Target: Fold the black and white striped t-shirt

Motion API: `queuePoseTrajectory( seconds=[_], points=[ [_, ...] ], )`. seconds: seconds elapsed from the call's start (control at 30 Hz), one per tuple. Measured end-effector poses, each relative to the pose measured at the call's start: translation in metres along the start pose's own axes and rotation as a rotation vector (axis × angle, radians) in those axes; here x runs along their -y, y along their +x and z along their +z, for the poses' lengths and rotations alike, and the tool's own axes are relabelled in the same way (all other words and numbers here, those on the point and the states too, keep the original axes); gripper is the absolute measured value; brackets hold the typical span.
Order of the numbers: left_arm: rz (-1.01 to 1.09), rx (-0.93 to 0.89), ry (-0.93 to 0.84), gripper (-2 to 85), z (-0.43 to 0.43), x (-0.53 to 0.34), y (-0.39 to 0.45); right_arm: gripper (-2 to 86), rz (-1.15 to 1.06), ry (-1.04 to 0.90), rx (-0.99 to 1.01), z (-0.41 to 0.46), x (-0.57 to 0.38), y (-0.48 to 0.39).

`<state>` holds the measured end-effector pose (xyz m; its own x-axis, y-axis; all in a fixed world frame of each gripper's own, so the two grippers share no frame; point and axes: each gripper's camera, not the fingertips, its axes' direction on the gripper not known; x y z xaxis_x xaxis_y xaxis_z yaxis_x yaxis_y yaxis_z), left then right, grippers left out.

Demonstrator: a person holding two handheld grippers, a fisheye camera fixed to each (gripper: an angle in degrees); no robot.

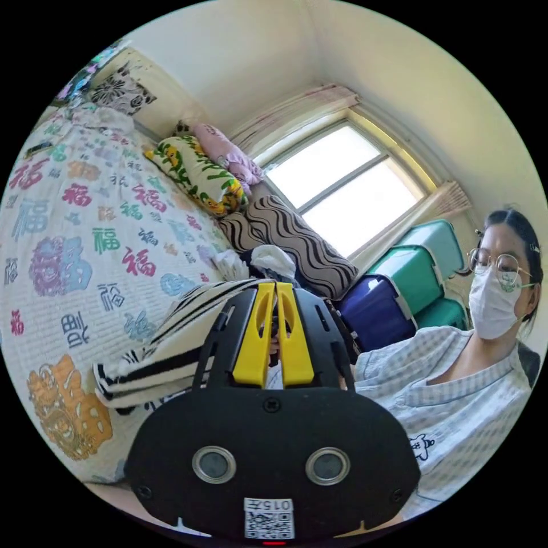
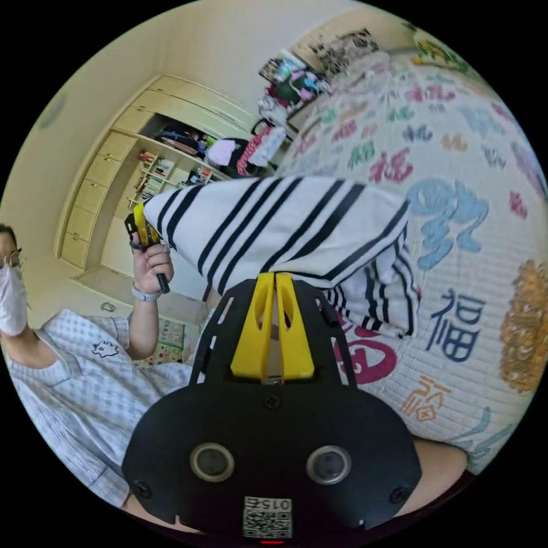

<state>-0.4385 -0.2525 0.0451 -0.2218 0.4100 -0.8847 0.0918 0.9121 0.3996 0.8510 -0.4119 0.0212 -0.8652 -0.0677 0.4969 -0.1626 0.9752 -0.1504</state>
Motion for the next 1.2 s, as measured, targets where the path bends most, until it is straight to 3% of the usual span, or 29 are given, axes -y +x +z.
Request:
queuePoseTrajectory(
  seconds=[0.13, 0.27, 0.33, 0.4, 0.47, 0.57, 0.67, 0.73, 0.83, 0.97, 1.07, 1.2],
  points=[
    [0.242, -0.161, -0.022, -0.8, 0.011, 0.058, 0.079, -0.5, -0.12, 0.33, 0.002, -0.115, -0.005, -0.059],
    [0.288, -0.433, 0.289, -0.8, -0.041, 0.085, 0.116, -0.4, -0.368, 0.451, -0.106, -0.185, 0.026, -0.159],
    [0.263, -0.466, 0.423, -0.8, -0.067, 0.082, 0.113, -0.3, -0.461, 0.445, -0.157, -0.18, 0.055, -0.198],
    [0.199, -0.384, 0.53, -0.7, -0.093, 0.068, 0.098, 0.0, -0.513, 0.369, -0.238, -0.148, 0.093, -0.225],
    [0.008, -0.176, 0.621, -0.7, -0.121, 0.034, 0.059, 0.7, -0.502, 0.164, -0.31, -0.065, 0.145, -0.224],
    [-0.255, 0.128, 0.623, -0.6, -0.14, -0.017, -0.006, 3.0, -0.405, -0.103, -0.317, 0.062, 0.166, -0.175],
    [-0.558, 0.415, 0.45, -0.3, -0.142, -0.059, -0.076, 4.8, -0.402, -0.234, -0.284, 0.154, 0.116, -0.127],
    [-0.631, 0.367, 0.318, 0.0, -0.137, -0.071, -0.103, 5.6, -0.401, -0.329, -0.286, 0.198, 0.068, -0.096],
    [-0.515, 0.296, 0.211, 2.0, -0.125, -0.061, -0.094, 6.2, -0.419, -0.444, -0.348, 0.251, -0.032, -0.051],
    [-0.228, 0.57, -0.209, 7.5, -0.065, -0.009, -0.06, 7.2, -0.5, -0.568, -0.559, 0.307, -0.136, -0.009],
    [-0.012, 0.717, -0.475, 8.5, 0.001, 0.015, -0.05, 8.3, -0.513, -0.605, -0.595, 0.337, -0.161, 0.015],
    [0.106, 0.804, -0.715, 8.8, 0.075, 0.025, -0.064, 8.5, -0.486, -0.655, -0.649, 0.367, -0.172, 0.049]
  ],
)
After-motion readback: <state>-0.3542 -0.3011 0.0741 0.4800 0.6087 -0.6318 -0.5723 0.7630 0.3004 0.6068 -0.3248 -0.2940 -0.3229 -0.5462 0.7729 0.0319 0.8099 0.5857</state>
